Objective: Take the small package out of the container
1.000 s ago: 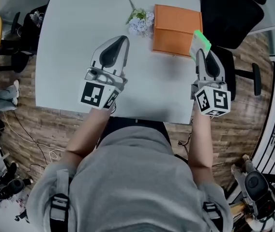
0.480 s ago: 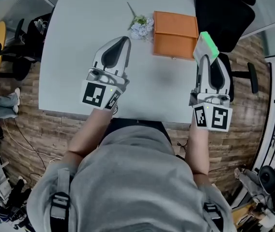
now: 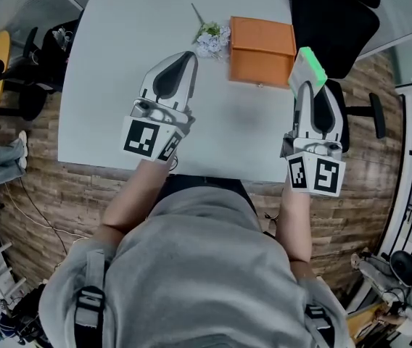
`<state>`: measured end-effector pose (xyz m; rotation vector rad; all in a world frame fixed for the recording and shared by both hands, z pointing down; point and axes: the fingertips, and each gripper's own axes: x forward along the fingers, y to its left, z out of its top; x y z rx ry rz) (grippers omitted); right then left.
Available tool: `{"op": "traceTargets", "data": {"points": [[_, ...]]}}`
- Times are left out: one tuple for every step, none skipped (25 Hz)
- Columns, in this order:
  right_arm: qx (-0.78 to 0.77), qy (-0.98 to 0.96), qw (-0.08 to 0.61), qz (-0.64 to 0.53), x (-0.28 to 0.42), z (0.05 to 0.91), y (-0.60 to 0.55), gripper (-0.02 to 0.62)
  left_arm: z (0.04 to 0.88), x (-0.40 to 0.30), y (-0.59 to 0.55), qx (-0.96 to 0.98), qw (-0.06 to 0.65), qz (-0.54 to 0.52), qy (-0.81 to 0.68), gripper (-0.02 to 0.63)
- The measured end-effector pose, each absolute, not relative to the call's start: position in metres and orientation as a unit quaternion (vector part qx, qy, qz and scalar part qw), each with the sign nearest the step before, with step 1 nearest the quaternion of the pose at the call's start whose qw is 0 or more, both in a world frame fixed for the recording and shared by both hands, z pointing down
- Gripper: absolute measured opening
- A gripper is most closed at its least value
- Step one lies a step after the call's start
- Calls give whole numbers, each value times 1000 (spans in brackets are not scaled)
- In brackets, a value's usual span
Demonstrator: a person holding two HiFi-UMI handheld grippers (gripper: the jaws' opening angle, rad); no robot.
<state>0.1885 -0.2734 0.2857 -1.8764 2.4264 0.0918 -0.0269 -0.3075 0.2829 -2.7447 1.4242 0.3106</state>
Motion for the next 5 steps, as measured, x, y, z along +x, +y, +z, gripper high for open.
{"op": "traceTargets", "data": {"points": [[-611, 790, 36, 31, 188, 285, -272, 115, 282, -27, -307, -883, 18, 100, 458, 20], [-610, 791, 35, 32, 187, 284, -271, 115, 281, -28, -306, -883, 18, 100, 458, 20], [-609, 792, 34, 33, 187, 284, -270, 115, 280, -28, -306, -883, 19, 100, 458, 20], [-608, 792, 33, 34, 186, 283, -269, 115, 280, -28, -305, -883, 20, 100, 458, 20], [-607, 793, 32, 35, 185, 283, -268, 115, 279, -28, -305, -883, 21, 100, 457, 20]]}}
